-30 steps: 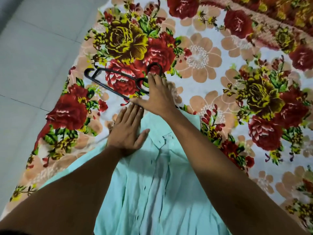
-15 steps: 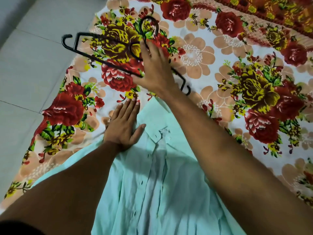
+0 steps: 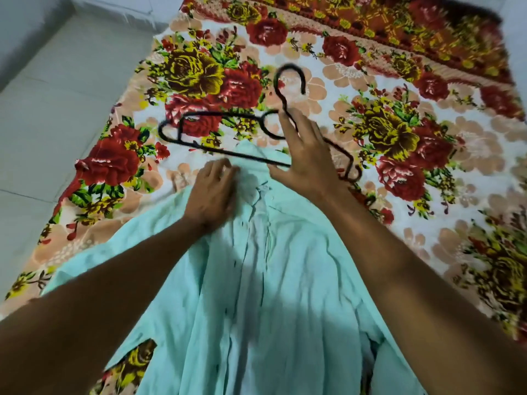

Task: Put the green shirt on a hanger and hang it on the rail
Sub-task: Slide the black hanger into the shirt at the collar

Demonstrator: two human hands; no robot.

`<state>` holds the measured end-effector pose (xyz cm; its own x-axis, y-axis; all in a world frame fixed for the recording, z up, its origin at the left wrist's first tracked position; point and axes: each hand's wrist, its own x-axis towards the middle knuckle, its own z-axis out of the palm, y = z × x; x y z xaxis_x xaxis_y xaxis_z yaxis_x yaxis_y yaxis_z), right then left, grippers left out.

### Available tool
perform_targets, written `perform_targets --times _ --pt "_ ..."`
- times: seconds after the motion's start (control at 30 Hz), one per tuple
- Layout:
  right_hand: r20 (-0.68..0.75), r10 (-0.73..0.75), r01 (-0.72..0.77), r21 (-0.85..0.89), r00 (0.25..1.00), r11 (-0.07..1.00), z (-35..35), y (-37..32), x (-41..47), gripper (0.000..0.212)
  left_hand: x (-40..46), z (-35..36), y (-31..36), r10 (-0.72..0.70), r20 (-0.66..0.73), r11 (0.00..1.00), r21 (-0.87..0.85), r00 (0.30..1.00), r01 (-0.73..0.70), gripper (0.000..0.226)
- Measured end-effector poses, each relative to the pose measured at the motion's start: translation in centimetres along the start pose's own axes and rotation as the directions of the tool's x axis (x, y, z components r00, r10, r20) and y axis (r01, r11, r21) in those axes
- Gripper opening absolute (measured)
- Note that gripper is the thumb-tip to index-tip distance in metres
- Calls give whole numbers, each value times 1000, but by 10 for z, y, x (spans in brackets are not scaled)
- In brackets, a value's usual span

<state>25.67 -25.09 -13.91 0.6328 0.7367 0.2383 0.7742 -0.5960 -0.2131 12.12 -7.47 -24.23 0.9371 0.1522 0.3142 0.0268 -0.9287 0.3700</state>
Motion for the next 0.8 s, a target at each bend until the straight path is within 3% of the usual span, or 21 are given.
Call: perform_targets --times 0.07,0.17,0.3,0.4,0.53,0.67,0.73,0.8 --pt "27 53 -52 -18 998 998 1 2 -25 94 -9 6 27 -42 19 998 -42 999 43 37" --pt "44 140 -140 -12 989 990 -1 0 -59 96 -7 17 54 -233 130 970 -35 964 239 49" --pt "64 228 -228 4 972 974 -4 2 -99 97 6 10 62 -417 135 869 -229 899 438 15" --pt "52 327 -329 20 944 944 -6 10 -121 100 12 1 60 -533 126 778 -315 837 543 15" --pt "25 411 -410 -38 911 911 -9 21 -144 103 18 -13 51 -679 71 614 -490 731 618 16" --pt "-37 435 -435 -157 900 886 -8 23 -159 101 23 -22 49 -772 -36 505 -641 635 578 24" --pt "-5 415 -408 -193 910 892 -6 18 -156 101 25 -27 52 -722 -71 545 -672 688 502 23" --pt "42 369 -356 -183 928 916 -2 8 -145 101 28 -26 60 -619 -10 575 -686 785 445 21"
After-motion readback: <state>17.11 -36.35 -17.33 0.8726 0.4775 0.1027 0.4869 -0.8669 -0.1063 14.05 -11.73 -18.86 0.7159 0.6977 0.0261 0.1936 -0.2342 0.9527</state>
